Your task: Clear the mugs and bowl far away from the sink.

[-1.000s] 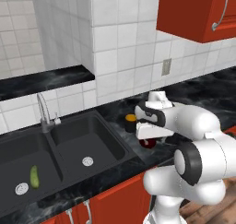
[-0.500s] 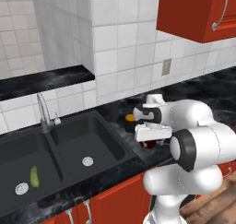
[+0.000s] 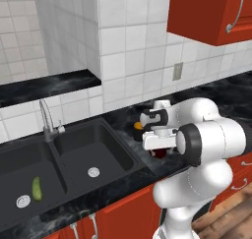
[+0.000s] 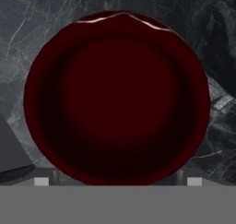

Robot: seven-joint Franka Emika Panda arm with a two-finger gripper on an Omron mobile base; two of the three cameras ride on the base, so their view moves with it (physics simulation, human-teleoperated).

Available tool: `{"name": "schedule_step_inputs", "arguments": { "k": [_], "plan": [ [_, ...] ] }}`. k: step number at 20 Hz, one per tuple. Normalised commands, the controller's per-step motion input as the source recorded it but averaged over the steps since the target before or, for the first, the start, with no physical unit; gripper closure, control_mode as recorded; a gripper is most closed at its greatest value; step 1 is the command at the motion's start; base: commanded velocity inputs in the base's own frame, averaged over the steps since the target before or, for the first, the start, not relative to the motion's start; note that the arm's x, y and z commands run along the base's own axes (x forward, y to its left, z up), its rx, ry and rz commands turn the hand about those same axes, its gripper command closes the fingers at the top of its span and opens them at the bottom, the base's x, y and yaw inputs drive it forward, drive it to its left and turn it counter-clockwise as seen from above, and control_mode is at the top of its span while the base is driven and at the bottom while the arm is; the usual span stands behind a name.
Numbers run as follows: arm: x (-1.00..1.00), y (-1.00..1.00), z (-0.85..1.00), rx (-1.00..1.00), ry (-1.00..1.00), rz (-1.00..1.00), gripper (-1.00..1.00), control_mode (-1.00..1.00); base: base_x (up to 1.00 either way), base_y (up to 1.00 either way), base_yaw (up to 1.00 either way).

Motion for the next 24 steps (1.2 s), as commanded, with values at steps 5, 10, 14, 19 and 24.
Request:
{"name": "schedule_step_inputs", "arguments": {
  "k": [5, 10, 14, 19, 24],
  "plan": [
    [-0.09, 0.0, -0.02, 0.01, 0.0, 0.0, -1.0, -1.0, 0.0, 0.0, 0.0],
    [-0.09, 0.0, -0.04, 0.0, 0.0, 0.0, -1.0, -1.0, 0.0, 0.0, 0.0],
    [0.0, 0.09, -0.18, 0.0, 0.0, 0.0, 1.0, -1.0, 0.0, 0.0, 0.0],
    [0.04, 0.0, -0.19, 0.01, 0.0, 0.0, 1.0, -1.0, 0.0, 0.0, 0.0],
    [0.0, 0.0, -0.13, 0.02, 0.0, 0.0, 1.0, -1.0, 0.0, 0.0, 0.0]
  ]
}}
